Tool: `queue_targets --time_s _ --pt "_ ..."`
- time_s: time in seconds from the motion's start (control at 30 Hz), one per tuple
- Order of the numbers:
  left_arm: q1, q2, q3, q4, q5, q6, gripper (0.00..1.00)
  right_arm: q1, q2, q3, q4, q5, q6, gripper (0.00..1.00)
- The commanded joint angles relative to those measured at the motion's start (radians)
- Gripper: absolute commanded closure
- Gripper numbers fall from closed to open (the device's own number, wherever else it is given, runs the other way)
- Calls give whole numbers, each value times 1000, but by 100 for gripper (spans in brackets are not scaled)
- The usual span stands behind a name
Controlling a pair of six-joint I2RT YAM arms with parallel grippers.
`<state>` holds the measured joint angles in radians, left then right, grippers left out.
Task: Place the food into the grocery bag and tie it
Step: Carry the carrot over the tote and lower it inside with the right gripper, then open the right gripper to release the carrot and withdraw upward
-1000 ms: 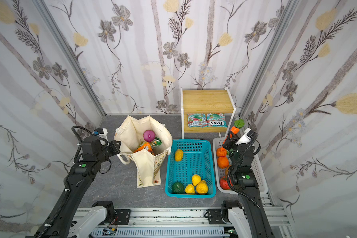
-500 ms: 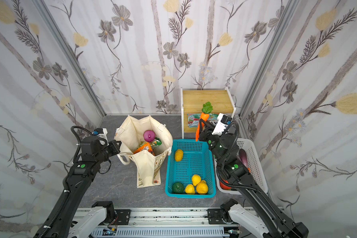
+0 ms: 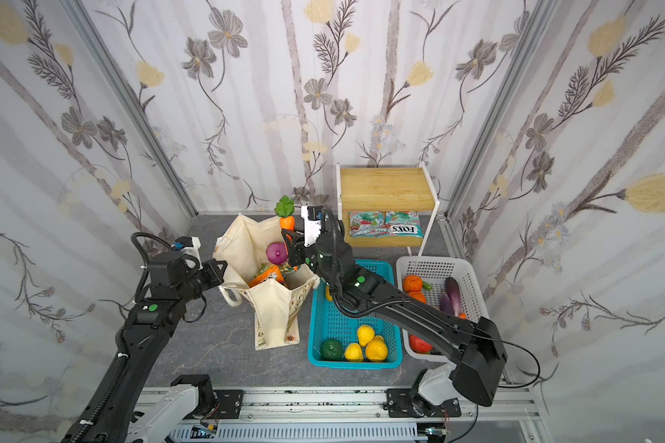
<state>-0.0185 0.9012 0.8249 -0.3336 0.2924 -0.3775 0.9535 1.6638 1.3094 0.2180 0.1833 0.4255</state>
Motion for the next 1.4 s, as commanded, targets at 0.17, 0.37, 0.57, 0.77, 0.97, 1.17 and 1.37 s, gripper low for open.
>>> queue_targets --time_s 0.17,0.37,0.57,0.77,0.97,1.17,1.37 --pt "-1 2 13 45 2 -12 100 13 217 132 -99 -298 -8 71" --pt "0 14 17 45 2 -12 100 14 327 199 -227 -367 0 71" --pt "0 19 22 45 -1 -8 100 15 452 310 -441 -220 -18 71" --pt "0 18 20 45 -6 -8 100 13 508 350 -498 -228 -22 71" --pt "0 17 22 45 -9 -7 100 10 533 371 -531 -261 -30 67" --pt "0 16 24 45 -12 -9 100 11 524 400 -576 -246 -31 43" --pt "0 11 34 44 -21 -14 100 8 393 401 -536 -203 -29 0"
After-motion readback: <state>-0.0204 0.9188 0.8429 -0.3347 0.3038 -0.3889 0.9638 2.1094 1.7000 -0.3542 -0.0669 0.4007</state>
